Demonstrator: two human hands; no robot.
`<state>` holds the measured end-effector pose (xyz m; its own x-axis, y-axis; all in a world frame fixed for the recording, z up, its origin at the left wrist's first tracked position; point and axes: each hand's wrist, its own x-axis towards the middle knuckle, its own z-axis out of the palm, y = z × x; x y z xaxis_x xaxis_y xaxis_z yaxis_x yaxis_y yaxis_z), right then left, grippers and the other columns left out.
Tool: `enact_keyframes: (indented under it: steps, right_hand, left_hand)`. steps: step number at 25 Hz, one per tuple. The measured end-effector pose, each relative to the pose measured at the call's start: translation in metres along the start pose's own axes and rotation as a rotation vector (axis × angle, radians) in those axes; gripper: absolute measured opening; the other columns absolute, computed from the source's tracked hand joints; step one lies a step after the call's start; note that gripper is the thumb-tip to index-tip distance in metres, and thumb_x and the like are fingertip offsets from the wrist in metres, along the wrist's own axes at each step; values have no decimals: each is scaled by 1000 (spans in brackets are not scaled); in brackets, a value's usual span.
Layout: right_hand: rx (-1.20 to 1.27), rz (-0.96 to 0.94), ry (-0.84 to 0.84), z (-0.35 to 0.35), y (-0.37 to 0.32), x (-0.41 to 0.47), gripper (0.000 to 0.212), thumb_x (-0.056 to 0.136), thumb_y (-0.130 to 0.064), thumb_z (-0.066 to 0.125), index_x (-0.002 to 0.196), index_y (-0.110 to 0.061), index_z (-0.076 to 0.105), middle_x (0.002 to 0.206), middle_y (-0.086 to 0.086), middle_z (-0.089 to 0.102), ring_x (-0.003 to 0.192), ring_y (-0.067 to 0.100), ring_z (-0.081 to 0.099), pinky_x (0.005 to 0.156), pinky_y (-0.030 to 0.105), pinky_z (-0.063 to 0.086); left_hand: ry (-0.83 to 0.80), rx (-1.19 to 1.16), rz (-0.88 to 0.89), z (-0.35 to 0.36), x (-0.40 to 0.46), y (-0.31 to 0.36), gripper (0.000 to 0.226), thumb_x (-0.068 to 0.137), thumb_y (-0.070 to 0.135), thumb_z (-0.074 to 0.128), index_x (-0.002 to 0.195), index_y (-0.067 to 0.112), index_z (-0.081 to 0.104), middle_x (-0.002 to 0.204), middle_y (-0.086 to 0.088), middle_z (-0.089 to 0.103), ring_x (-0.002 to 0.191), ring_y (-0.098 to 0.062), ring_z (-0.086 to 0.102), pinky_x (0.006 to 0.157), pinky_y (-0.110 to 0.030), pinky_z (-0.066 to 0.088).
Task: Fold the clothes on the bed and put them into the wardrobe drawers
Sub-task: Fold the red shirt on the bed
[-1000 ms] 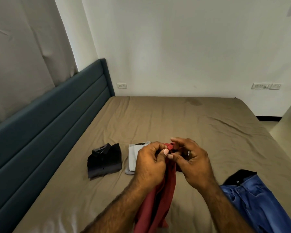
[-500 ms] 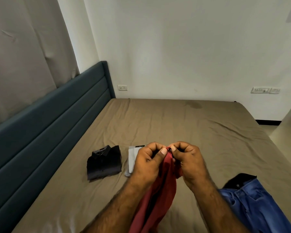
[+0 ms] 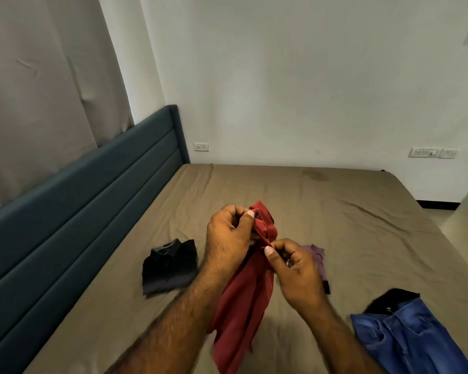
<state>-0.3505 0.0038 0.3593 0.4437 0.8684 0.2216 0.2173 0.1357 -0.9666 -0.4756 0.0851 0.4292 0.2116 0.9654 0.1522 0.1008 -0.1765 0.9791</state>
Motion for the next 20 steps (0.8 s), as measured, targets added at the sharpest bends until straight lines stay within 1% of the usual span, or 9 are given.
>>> enact_keyframes:
  steps: [1,2,4,6,8,11,15,17,20]
  right_hand:
    - [159,66,-45,-2,-3,3,11,98,-25,70,97,-17,77,91,10,76,83,29,72,79,45,62]
    - [315,135,-59,-2,-6,4,19,95,-26,70,99,-9,75,91,19,75,80,33,70,77,47,61]
    - [515,223,-40,-1,-15,8,28,90,-25,71,101,0,72,88,23,73,75,30,68,68,36,60]
    - [604,281,-29,1,-21,10,28,88,-20,73,102,4,72,93,24,74,79,30,70,66,32,60]
    - [653,306,-53,0,-23,10,27,90,-14,72,105,8,72,102,26,75,89,33,74,74,34,64]
    - [684,310,-97,0,-28,9,33,86,-12,72,108,12,71,104,26,75,94,30,75,79,34,65]
    - [507,285,-128,-3,-29,9,26,83,-17,77,96,5,76,102,29,74,93,37,73,88,44,61]
    - [481,305,-140,-5,-27,8,23,83,-16,78,94,4,76,100,29,74,93,39,72,90,48,60]
    - [598,359,-158,-6,-30,4,15,84,-9,76,89,5,73,87,21,73,81,28,72,75,37,62]
  left_hand:
    - [-53,-39,-14,-3,2,-2,16,105,20,63,95,10,71,84,-9,78,76,-24,77,70,-38,63]
    - [-128,-73,-22,-4,2,-6,14,104,17,64,98,9,73,88,-10,79,80,-23,76,74,-38,62]
    - [-223,-89,21,-6,-7,-18,7,100,10,70,101,8,76,94,-10,79,88,-22,76,80,-37,62]
    - [-203,-76,77,-8,-22,-26,10,92,7,79,102,10,77,98,-6,80,94,-20,78,84,-36,63]
    - [-148,-31,140,-10,-28,-30,15,89,7,82,100,16,79,99,0,80,95,-18,78,87,-38,64]
    - [-96,68,218,-17,-26,-29,10,92,13,80,99,20,81,95,6,79,94,-15,77,86,-37,63]
    - [-65,363,390,-20,-31,-29,7,94,30,73,95,27,79,91,16,74,95,-9,71,82,-25,57]
    - [-70,304,340,-19,-35,-30,6,93,27,72,92,25,78,87,13,73,89,-11,72,78,-29,59]
    - [-57,94,170,-18,-35,-33,8,92,15,74,87,21,75,80,1,74,75,-18,73,70,-44,64]
